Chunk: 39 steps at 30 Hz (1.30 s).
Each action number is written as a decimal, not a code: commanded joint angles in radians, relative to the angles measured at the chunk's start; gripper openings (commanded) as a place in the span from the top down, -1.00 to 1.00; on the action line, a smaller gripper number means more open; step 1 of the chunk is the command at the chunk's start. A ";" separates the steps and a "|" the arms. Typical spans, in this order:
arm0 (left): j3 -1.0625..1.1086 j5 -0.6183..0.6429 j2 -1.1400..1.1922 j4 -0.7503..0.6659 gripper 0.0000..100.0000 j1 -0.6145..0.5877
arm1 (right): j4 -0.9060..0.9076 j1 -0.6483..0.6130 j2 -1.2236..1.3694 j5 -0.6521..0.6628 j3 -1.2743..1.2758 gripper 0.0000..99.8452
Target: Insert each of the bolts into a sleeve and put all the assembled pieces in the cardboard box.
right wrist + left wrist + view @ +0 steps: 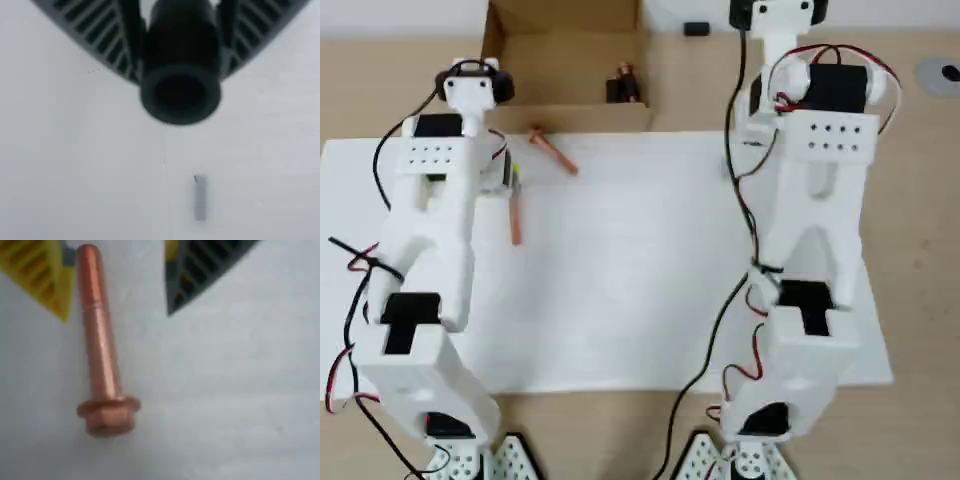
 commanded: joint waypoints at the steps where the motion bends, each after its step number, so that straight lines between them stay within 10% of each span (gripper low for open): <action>1: -0.110 0.077 0.022 -0.008 0.72 0.034 | -0.028 0.010 -0.065 -0.003 -0.013 0.98; 14: -0.153 0.302 0.099 0.020 0.73 0.051 | -0.124 0.013 -0.067 0.018 0.111 0.98; 39: -0.109 0.307 0.240 0.009 0.73 0.021 | -0.135 0.013 -0.071 0.026 0.110 0.98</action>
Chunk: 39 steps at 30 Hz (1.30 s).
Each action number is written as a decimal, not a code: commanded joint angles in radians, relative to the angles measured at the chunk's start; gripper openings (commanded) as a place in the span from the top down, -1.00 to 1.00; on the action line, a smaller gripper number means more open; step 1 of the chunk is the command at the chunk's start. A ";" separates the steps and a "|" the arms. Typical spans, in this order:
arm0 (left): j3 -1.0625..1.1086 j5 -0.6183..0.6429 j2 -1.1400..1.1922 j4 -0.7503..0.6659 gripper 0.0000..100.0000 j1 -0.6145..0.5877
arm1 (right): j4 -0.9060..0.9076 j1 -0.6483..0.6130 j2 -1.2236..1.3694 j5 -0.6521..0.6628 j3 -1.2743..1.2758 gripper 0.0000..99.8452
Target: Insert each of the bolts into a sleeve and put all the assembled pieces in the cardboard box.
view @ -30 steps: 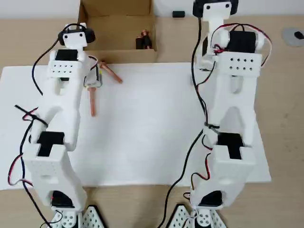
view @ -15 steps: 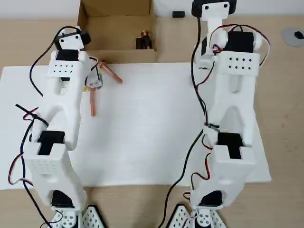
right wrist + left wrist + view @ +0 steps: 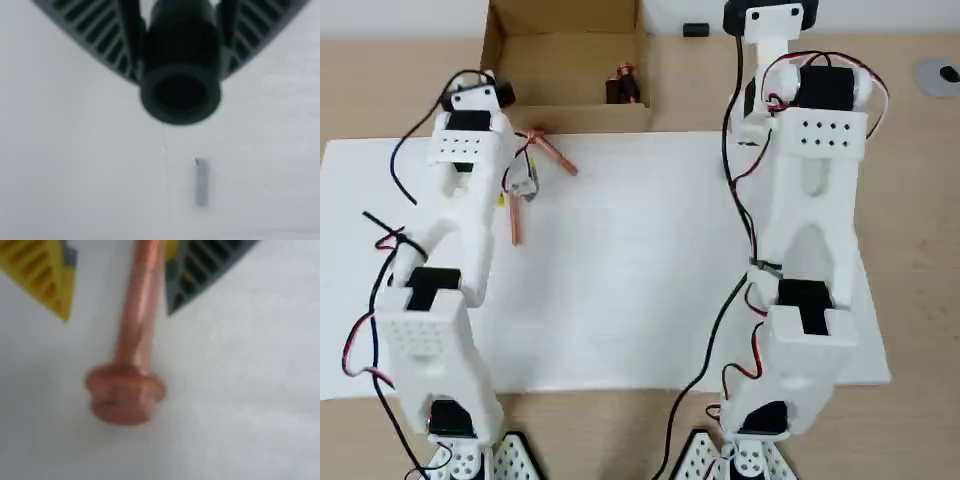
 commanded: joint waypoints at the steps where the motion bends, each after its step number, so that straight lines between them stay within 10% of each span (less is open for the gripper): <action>1: -0.011 0.005 0.021 -0.012 0.73 -0.028 | -0.014 0.013 -0.071 0.009 -0.010 0.98; 39: -0.212 -0.044 0.147 0.046 0.73 -0.034 | -0.012 0.015 -0.071 0.009 -0.010 0.98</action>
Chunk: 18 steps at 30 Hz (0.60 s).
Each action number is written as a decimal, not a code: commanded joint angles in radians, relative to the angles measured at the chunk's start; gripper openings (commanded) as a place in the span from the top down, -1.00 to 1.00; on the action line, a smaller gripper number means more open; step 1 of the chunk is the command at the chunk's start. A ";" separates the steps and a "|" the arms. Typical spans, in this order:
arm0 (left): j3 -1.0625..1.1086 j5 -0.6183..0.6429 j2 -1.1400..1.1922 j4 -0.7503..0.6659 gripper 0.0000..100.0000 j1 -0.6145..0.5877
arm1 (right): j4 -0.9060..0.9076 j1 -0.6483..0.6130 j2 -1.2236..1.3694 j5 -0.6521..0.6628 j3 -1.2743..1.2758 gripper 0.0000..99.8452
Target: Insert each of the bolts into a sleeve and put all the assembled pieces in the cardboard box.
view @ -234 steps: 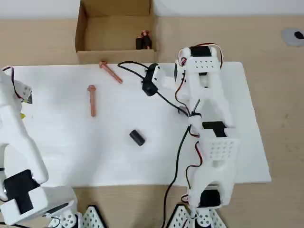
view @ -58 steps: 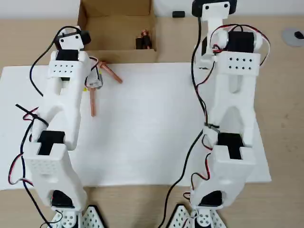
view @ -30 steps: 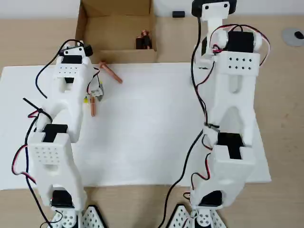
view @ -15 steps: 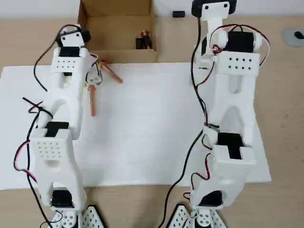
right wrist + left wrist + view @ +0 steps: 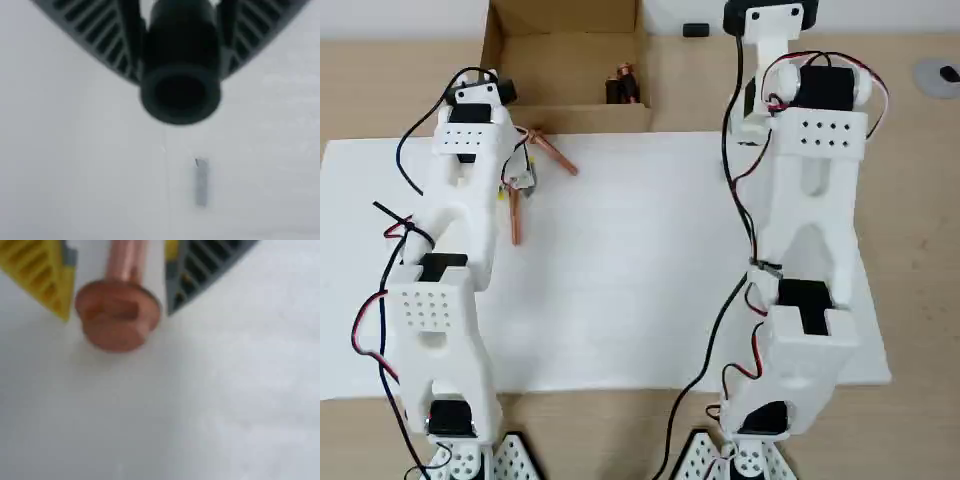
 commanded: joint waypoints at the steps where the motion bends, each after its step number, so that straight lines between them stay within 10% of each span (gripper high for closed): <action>1: 0.015 0.000 -0.008 -0.003 0.73 -0.017 | -0.012 0.015 -0.071 0.009 -0.010 0.98; 18: 0.121 -0.006 -0.016 -0.109 0.97 -0.071 | -0.012 0.015 -0.071 0.009 -0.010 0.98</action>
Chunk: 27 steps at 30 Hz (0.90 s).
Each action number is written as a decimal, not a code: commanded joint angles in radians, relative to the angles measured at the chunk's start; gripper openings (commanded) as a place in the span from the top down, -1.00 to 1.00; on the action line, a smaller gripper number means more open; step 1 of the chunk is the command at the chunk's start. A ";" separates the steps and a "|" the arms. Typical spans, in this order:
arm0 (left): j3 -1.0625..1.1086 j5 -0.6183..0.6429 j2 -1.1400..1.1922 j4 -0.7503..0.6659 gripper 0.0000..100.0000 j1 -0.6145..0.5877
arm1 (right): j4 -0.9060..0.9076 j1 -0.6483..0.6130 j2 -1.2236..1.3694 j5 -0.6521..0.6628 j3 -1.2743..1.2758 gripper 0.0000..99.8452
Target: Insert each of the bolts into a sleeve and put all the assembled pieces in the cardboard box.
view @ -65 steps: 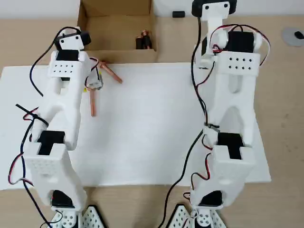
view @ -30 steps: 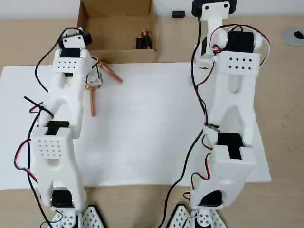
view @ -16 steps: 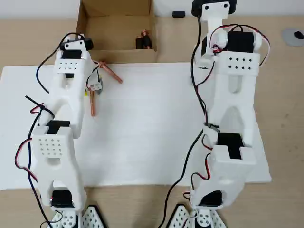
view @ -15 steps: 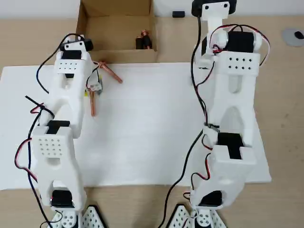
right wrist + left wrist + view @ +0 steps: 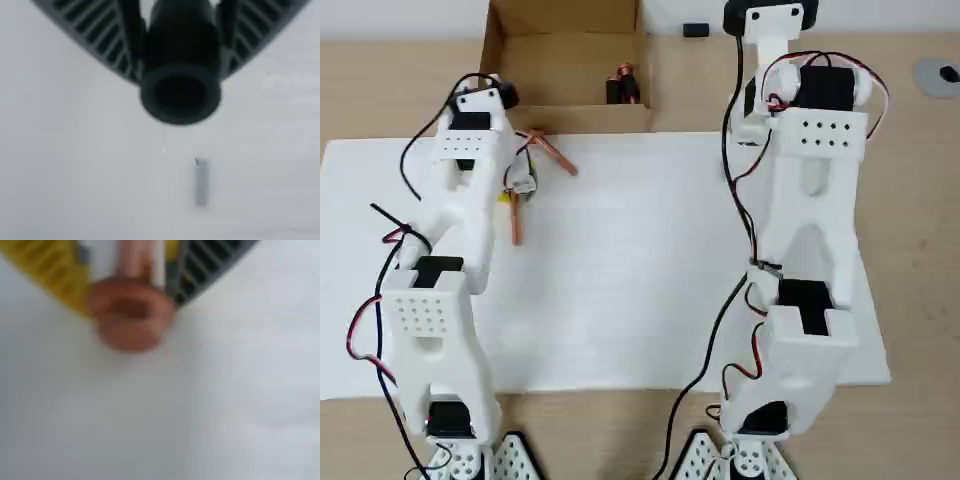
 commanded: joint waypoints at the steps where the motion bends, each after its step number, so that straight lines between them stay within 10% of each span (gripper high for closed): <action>1: 0.014 -0.009 0.001 -0.008 0.98 -0.040 | -0.011 0.015 -0.071 0.009 -0.010 0.98; 17: -0.672 -0.011 -0.002 0.486 0.98 -0.029 | 0.005 0.008 -0.081 0.009 -0.012 0.98; 27: -0.845 -0.064 -0.317 0.494 0.99 0.051 | 0.011 -0.096 -0.351 0.069 -0.007 0.98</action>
